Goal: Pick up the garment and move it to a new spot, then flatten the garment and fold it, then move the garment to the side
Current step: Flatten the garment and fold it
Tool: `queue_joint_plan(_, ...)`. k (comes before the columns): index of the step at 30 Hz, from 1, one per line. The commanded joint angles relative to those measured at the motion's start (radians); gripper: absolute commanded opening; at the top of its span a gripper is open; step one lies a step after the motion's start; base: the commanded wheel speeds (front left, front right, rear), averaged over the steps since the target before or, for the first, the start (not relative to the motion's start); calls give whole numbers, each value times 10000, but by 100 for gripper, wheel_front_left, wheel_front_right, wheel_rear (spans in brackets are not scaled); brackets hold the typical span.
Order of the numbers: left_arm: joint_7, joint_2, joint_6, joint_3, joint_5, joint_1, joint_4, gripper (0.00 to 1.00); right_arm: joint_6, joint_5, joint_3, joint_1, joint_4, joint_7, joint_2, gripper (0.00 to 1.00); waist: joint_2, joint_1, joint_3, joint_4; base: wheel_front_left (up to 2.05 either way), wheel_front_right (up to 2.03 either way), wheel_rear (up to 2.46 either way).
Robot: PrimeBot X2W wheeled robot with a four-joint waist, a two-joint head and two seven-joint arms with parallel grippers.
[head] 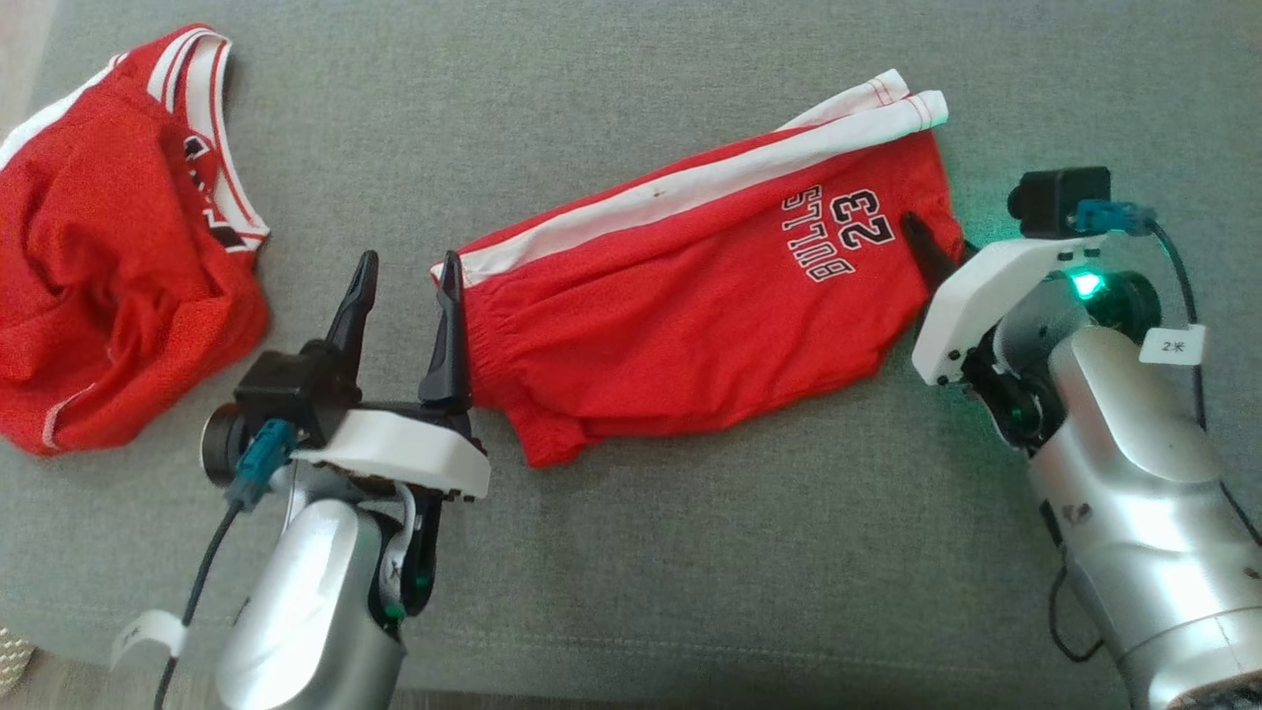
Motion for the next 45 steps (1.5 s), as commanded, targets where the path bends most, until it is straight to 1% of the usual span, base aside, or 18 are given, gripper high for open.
queue_joint_plan(1, -122, 85, -22, 335, 129, -291, -276, 100, -7, 159, 343, 340, -70, 241, 109, 0, 0, 0, 4, -44, 0, 0, 0)
queue_joint_plan(7, -122, 59, -47, 411, 206, -278, -267, 100, -7, 553, 134, 583, -503, 38, -18, 0, 0, 0, -66, -184, 0, 0, 0)
queue_joint_plan(15, -122, 80, -67, 535, 278, -61, -288, 100, -7, 691, -1014, 2038, -1320, -541, 125, 0, 0, 0, -306, -539, 0, 0, 0)
queue_joint_plan(20, -122, 121, -58, 559, 316, 61, -301, 100, -7, 353, -1972, 3091, -2063, -577, 281, 0, 0, 0, -388, -766, 0, 0, 0)
queue_joint_plan(25, -122, 159, -79, 570, 295, 133, -265, 100, -7, -10, -2948, 4064, -3074, -404, 644, 0, 0, 0, -496, -917, 0, 0, 0)
queue_joint_plan(26, -122, 178, -79, 571, 286, 161, -257, 100, -7, -136, -3173, 4383, -3489, -251, 791, 0, 0, 0, -527, -981, 0, 0, 0)
queue_joint_plan(30, -122, 226, -79, 552, 276, 176, -245, 100, -7, -332, -3488, 4702, -4125, 17, 992, 0, 0, 0, -568, -1070, 0, 0, 0)
queue_joint_plan(35, -93, 255, -48, 492, 281, 156, -250, 100, -7, -567, -3416, 4590, -4840, 299, 1097, 0, 0, 0, -657, -1104, 0, 0, 0)
queue_joint_plan(39, -72, 266, -51, 436, 256, 158, -228, 100, -7, -852, -2873, 4238, -5648, 541, 1132, 0, 0, 0, -798, -1073, 0, 0, 0)
queue_joint_plan(40, -72, 266, -51, 436, 256, 158, -228, 100, -7, -852, -2873, 4238, -5648, 541, 1132, 0, 0, 0, -798, -1073, 0, 0, 0)
queue_joint_plan(45, -66, 263, -83, 367, 192, 186, -156, 100, -7, -982, -1540, 3602, -6614, 962, 1166, 0, 0, 0, -1029, -979, 0, 0, 0)
